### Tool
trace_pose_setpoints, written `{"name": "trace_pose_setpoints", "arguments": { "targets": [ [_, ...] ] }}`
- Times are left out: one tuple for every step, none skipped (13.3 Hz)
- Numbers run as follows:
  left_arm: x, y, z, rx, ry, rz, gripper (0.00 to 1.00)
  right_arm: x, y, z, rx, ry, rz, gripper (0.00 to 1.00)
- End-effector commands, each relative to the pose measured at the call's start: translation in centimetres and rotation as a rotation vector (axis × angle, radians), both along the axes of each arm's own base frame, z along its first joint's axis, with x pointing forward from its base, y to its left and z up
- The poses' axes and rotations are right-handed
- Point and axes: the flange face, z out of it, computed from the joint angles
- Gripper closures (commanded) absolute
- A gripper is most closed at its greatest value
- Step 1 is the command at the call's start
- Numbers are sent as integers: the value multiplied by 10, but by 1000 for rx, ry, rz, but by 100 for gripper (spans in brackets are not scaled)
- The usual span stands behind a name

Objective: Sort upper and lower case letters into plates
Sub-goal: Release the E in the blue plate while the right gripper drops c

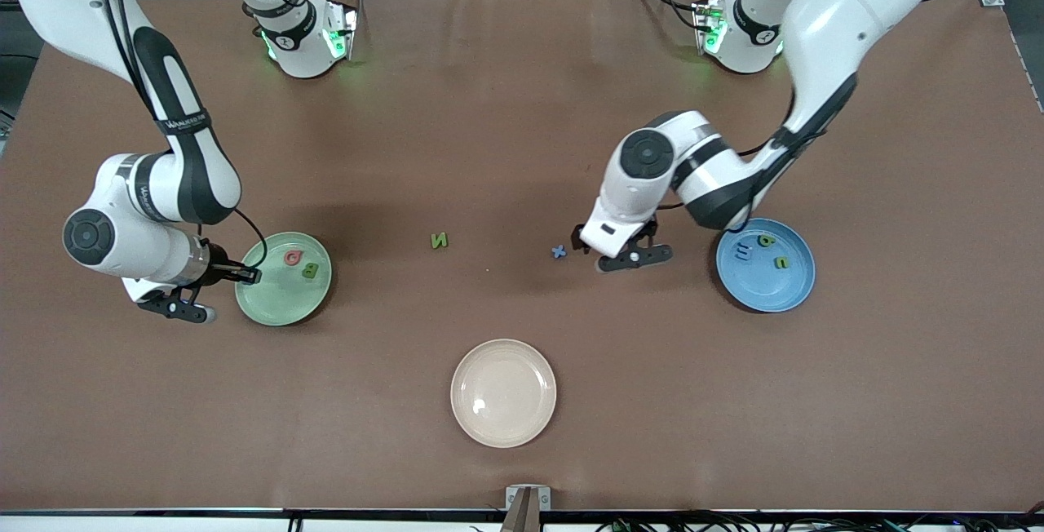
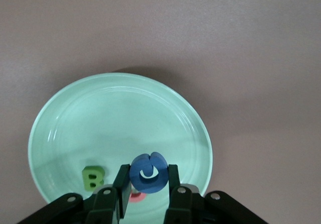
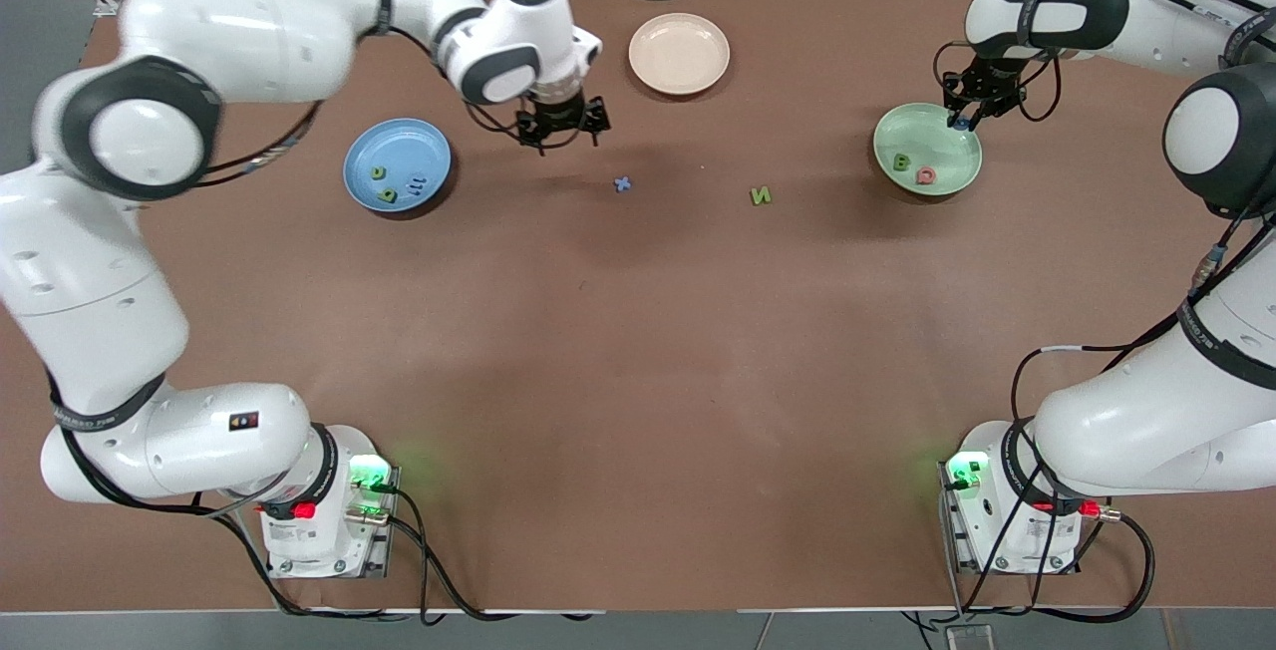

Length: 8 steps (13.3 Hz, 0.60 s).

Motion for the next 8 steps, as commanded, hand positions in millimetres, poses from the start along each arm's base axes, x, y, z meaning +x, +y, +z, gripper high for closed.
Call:
{"name": "trace_pose_setpoints", "arguments": {
  "targets": [
    [6, -33, -18, -6, -11, 133, 0, -7, -3, -19, -1, -14, 22, 99],
    [1, -41, -27, -14, 2, 149, 0, -8, -10, -22, 0, -21, 23, 99],
    [-2, -47, -33, -18, 8, 145, 0, -9, -15, -27, 0, -18, 18, 99],
    [-2, -50, -38, -25, 16, 144, 0, -11, -15, -34, 2, -10, 19, 99],
    [-5, -53, -44, -32, 23, 140, 0, -15, -14, -42, 2, -13, 16, 99],
    [-7, -58, -47, -45, 21, 133, 0, -19, -14, -47, 1, -22, 16, 99],
    [-9, -59, -53, -47, 30, 132, 0, -23, -14, -53, 0, -23, 15, 99],
    [-12, -60, -57, -44, 34, 124, 1, -24, -14, -55, 1, -18, 15, 99]
  ]
}}
